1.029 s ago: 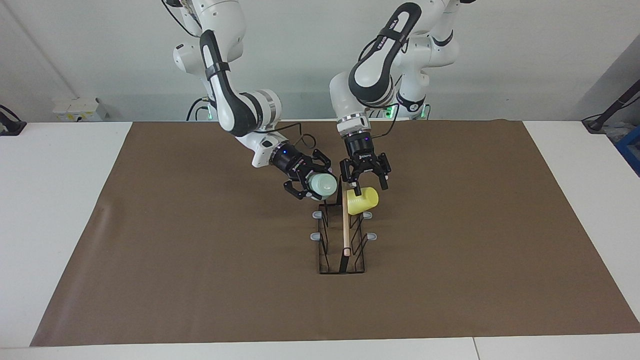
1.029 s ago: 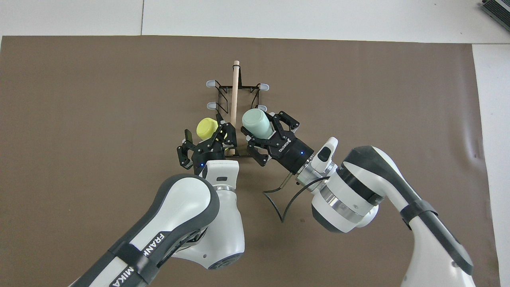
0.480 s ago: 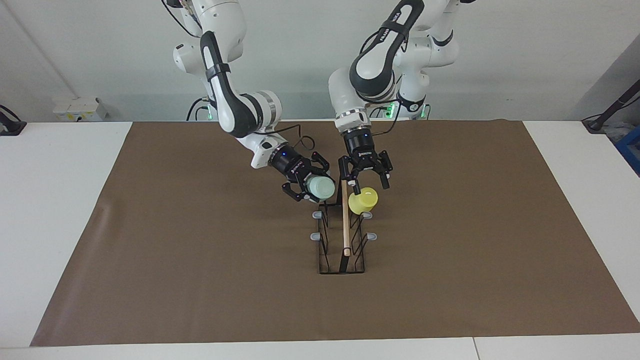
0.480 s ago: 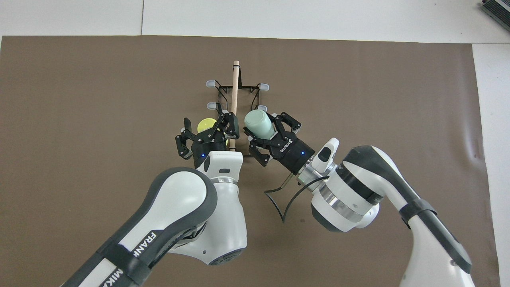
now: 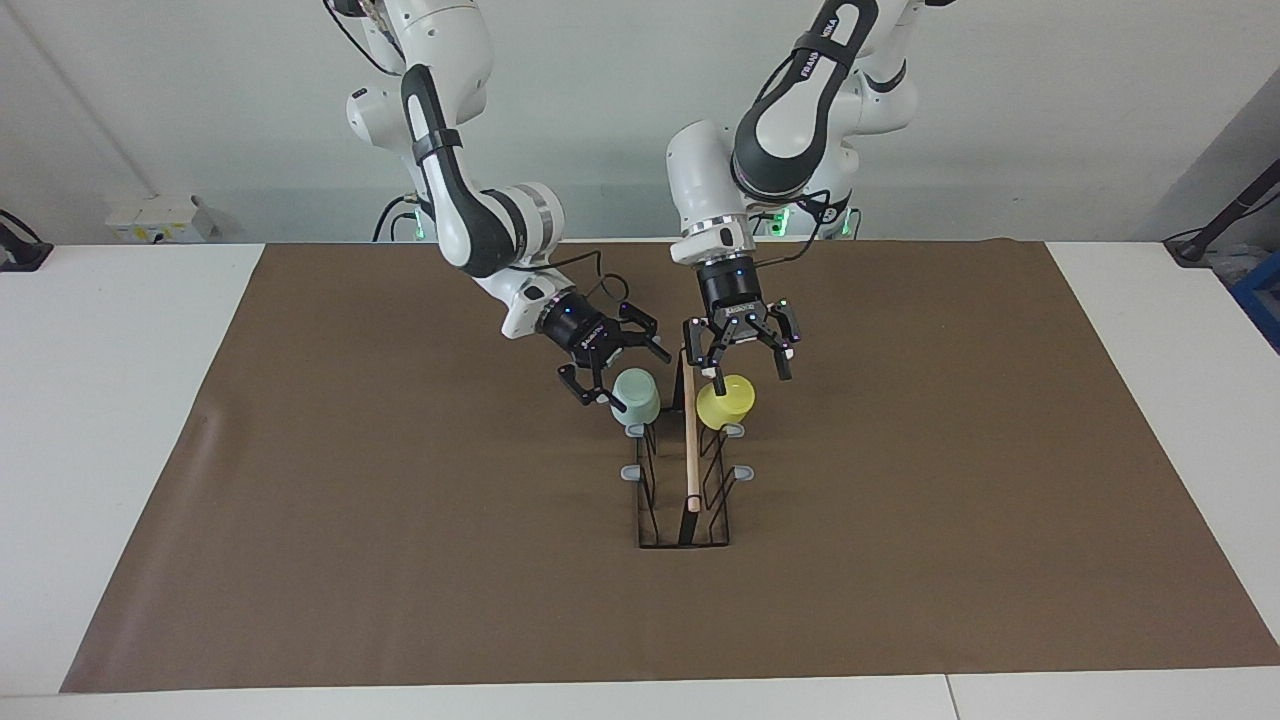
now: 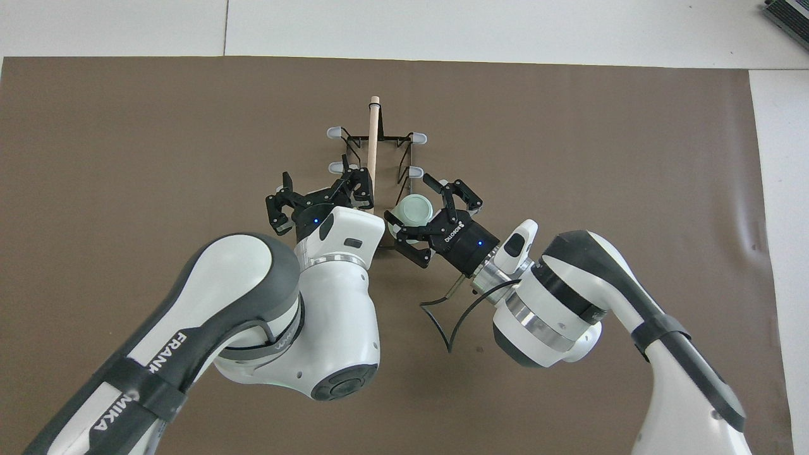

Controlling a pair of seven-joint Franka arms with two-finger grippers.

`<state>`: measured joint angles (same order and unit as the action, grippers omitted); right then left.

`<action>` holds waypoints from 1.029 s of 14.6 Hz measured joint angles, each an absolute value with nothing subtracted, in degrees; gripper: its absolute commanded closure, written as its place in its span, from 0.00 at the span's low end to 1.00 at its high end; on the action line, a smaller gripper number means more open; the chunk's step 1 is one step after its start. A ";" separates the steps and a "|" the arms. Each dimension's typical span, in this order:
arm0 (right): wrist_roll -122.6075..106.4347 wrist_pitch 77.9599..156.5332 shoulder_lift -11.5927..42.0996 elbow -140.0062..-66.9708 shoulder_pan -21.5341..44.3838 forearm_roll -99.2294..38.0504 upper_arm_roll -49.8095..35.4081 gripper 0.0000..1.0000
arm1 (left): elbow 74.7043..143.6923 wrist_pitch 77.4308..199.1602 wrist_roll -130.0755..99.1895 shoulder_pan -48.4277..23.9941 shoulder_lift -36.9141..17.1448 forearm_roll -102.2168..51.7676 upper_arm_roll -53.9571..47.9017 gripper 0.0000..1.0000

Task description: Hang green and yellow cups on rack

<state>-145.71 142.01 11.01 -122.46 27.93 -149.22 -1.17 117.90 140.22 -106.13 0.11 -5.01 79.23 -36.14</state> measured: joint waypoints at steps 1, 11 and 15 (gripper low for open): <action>-145.71 142.01 11.01 -122.43 27.93 -149.22 -1.17 0.00 | 117.19 141.08 -101.60 0.11 -5.01 76.36 -35.39 0.00; -147.45 148.01 8.01 -121.25 20.75 -138.78 -0.41 0.00 | 110.19 141.86 -45.06 0.08 -4.31 35.39 -26.14 0.00; -147.01 148.83 7.42 -121.25 14.22 -124.77 -0.17 0.00 | 109.31 138.52 -23.62 -2.04 -1.20 18.83 -18.93 0.00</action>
<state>-147.01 148.83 7.42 -121.25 14.22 -124.77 -0.17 109.31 138.52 -23.62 -2.04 -1.20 18.83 -18.93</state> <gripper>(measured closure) 0.000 0.000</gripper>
